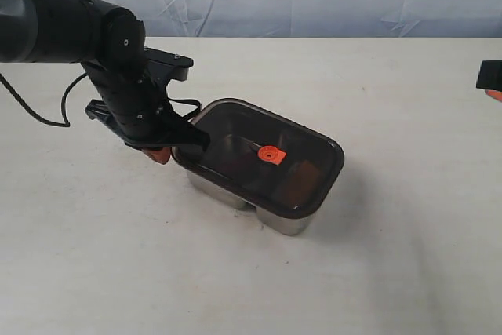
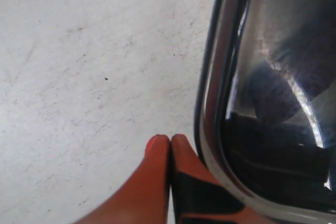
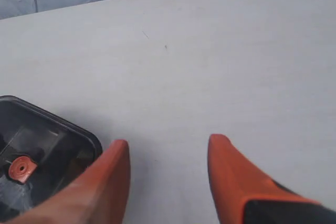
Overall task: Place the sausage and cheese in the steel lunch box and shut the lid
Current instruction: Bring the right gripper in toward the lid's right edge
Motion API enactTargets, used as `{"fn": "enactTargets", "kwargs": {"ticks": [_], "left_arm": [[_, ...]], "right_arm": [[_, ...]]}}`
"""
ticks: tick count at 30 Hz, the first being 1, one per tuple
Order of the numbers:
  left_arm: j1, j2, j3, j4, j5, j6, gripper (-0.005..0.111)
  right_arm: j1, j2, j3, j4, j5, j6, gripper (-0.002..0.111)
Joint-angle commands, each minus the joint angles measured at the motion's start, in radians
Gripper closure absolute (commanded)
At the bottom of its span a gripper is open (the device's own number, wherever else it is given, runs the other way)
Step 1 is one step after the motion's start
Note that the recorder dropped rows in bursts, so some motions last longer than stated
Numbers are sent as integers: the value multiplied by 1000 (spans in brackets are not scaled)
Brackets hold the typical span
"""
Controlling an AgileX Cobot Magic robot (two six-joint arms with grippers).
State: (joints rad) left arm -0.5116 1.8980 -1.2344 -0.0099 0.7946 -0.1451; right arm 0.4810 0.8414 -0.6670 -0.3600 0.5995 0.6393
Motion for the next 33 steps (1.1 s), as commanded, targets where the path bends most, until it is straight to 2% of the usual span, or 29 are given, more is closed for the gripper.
{"fn": "enactTargets", "kwargs": {"ticks": [1, 6, 16, 23, 29, 33], "left_arm": [[-9, 3, -5, -12, -7, -2, 107], [-9, -5, -5, 4, -18, -2, 107], [-9, -5, -5, -27, -48, -1, 107], [-7, -7, -5, 83, 25, -34, 107], [-7, -25, -5, 207, 14, -135, 107], [-7, -77, -5, 214, -40, -140, 107]], "right_arm": [[-2, 60, 4, 42, -59, -39, 62], [-2, 172, 4, 81, -163, -45, 62], [-2, 233, 4, 85, -191, -45, 62], [-2, 233, 4, 85, -182, -48, 62], [-2, 233, 4, 81, -182, -49, 62], [-2, 233, 4, 85, -209, -49, 65]]}}
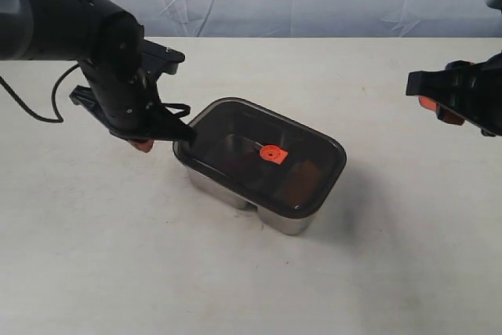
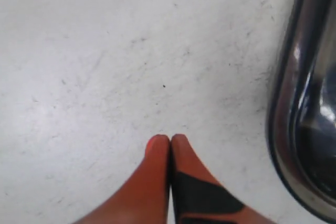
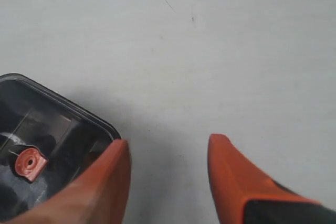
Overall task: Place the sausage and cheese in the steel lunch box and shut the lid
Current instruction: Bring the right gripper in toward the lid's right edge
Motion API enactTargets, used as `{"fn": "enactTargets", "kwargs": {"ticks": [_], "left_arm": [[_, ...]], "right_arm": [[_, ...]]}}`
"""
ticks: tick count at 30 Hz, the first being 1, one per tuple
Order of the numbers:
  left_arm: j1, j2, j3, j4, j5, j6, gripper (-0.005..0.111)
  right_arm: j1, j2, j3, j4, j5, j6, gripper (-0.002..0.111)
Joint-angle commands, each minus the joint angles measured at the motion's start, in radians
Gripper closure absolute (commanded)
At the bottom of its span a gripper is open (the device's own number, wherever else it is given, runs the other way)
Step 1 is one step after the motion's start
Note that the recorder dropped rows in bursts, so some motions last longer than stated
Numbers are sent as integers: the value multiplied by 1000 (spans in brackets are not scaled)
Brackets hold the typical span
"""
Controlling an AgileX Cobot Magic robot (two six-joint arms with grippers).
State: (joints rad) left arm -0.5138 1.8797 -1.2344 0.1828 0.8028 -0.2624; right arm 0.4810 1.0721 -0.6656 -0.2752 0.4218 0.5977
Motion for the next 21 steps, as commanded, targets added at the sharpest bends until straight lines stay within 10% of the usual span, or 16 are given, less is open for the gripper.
{"fn": "enactTargets", "kwargs": {"ticks": [1, 6, 13, 21], "left_arm": [[-4, -79, -5, 18, -69, -22, 107], [-6, -155, -5, -68, -171, 44, 107], [-6, -138, -5, -411, -243, 365, 107], [-6, -89, -5, -432, -260, 376, 107]], "right_arm": [[-2, 2, 3, 11, -46, -7, 69], [-2, 36, 3, 45, -155, -27, 109], [33, 199, -56, 177, -211, -169, 108], [129, 393, -176, 196, -183, -199, 108]]}}
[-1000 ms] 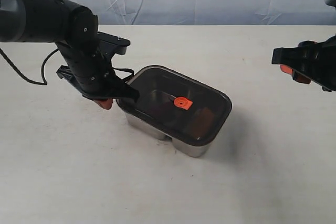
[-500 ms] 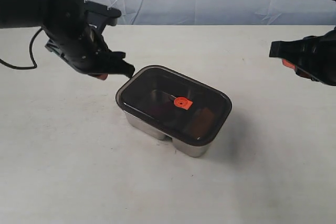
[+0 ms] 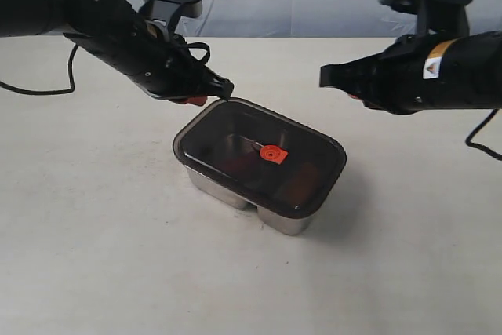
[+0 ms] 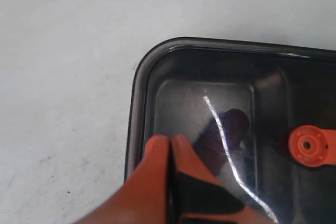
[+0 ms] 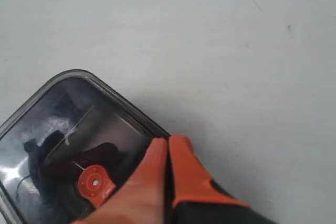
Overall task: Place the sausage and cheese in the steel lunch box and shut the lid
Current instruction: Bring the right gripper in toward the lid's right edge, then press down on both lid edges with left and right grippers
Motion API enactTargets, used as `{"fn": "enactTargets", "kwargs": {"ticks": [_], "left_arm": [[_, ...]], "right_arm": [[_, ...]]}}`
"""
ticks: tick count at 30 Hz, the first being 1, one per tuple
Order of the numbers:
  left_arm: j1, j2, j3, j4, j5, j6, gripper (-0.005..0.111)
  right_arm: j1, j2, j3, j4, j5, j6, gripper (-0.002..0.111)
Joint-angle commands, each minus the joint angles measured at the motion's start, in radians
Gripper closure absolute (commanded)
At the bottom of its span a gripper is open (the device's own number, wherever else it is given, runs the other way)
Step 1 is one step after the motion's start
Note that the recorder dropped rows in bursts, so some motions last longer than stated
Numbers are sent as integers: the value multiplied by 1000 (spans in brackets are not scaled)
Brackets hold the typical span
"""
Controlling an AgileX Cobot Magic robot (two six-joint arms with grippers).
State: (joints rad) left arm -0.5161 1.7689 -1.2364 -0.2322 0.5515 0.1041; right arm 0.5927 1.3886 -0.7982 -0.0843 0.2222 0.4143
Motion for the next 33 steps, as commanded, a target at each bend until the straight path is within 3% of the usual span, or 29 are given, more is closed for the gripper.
{"fn": "enactTargets", "kwargs": {"ticks": [1, 16, 33], "left_arm": [[-4, 29, -3, -20, -9, 9, 107], [-4, 135, -3, -116, -3, 69, 107], [-4, 150, -3, -126, 53, 71, 107]], "right_arm": [[17, 97, -47, 10, 18, -16, 108], [29, 289, -49, 47, 6, -18, 108], [50, 354, -49, 65, -8, -18, 108]]}}
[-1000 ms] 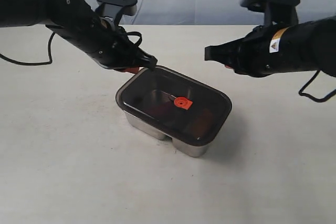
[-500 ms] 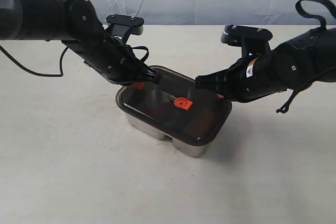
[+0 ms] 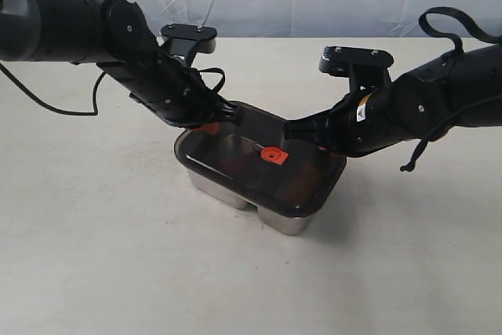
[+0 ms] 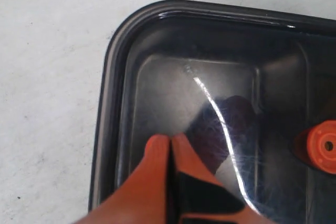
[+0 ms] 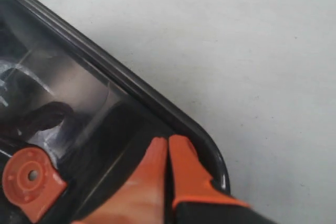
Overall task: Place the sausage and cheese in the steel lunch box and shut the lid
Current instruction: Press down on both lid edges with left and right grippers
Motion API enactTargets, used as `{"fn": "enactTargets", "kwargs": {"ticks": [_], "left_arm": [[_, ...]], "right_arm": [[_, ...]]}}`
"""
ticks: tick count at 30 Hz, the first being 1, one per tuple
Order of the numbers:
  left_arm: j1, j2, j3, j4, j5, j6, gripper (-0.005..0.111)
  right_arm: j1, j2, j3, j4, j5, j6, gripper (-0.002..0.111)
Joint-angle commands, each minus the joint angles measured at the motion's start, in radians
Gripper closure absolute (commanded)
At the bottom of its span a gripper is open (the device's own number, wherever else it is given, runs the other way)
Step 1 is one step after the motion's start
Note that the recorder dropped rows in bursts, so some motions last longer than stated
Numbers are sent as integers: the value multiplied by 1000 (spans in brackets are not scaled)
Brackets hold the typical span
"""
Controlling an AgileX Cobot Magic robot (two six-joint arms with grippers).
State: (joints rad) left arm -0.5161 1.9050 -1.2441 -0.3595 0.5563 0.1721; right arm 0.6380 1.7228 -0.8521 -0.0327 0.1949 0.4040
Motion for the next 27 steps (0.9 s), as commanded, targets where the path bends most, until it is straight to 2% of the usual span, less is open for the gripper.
{"fn": "enactTargets", "kwargs": {"ticks": [1, 27], "left_arm": [[-4, 14, 5, 1, 48, 3, 107], [-4, 97, 5, -13, 58, 3, 107]], "right_arm": [[4, 20, 5, 13, 19, -8, 108], [4, 18, 5, 16, 65, -8, 108]]}}
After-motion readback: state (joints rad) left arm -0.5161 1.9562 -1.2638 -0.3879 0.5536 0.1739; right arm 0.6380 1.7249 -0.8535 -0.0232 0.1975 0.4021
